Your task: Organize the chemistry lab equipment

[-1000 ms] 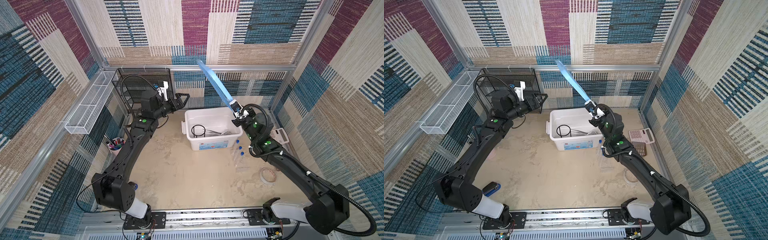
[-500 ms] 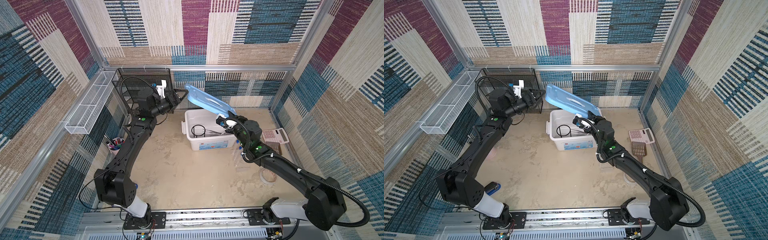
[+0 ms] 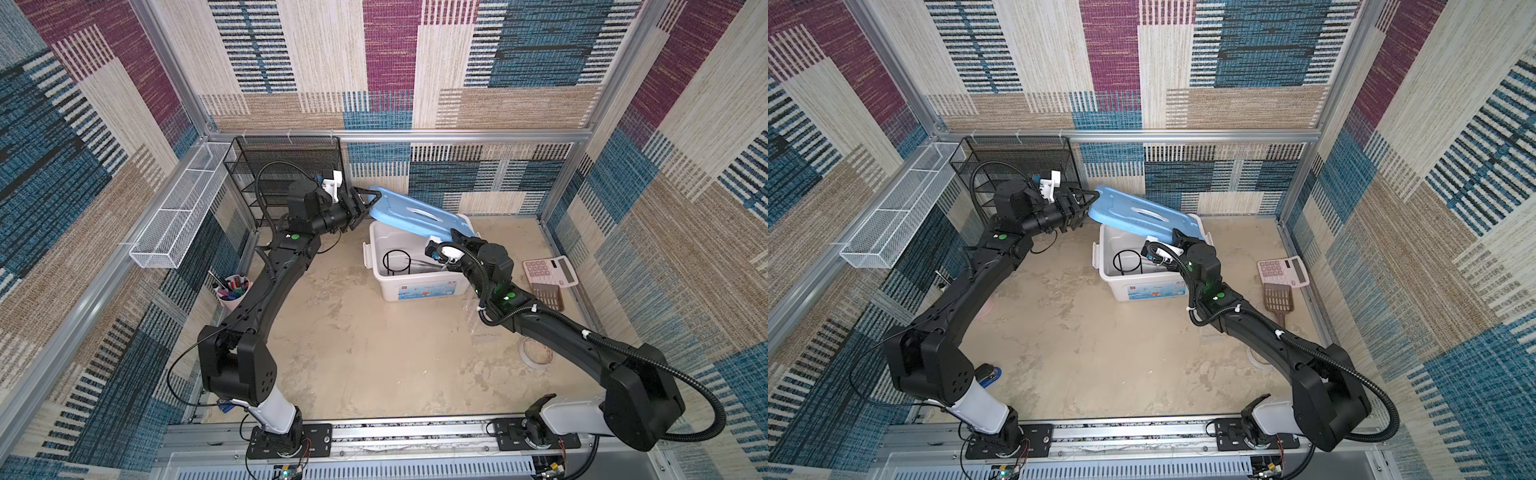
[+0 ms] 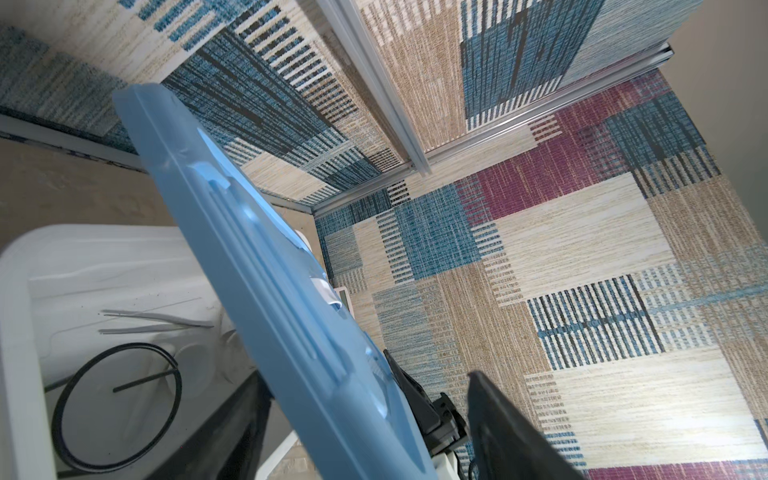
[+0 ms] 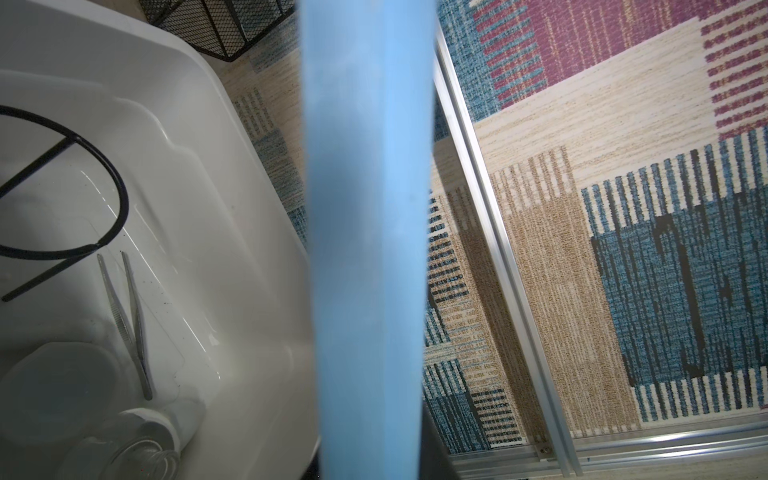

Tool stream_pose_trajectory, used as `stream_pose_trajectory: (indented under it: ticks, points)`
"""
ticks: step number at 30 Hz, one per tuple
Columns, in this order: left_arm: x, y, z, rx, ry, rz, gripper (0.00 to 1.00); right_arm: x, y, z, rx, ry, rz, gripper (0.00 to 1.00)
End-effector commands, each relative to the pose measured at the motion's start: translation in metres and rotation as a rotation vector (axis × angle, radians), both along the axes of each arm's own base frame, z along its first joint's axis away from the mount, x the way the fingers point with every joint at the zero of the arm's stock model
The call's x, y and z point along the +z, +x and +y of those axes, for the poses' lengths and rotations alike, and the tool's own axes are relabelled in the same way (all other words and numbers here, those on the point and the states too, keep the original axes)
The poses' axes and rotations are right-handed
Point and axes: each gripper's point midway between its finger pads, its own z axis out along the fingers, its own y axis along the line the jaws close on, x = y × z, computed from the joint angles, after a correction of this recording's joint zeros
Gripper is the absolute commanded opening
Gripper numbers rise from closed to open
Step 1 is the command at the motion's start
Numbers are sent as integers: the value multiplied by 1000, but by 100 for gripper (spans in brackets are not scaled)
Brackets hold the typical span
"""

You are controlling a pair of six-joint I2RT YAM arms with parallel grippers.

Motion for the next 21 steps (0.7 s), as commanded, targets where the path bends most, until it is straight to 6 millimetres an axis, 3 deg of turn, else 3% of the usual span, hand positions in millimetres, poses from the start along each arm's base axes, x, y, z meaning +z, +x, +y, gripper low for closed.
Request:
stream_pose_trajectory:
  ticks: [1,8,21]
  points:
    - [-3,-3,-6,-30,-19,14,70,22,1,-1,-11,38,-82,18]
    - [-14,0,-19,-60,-22,38,58,20,-2,0,-3,31,-86,19]
    - [-38,3,-20,-40,-58,85,32,1,1,2,-1,26,-44,26]
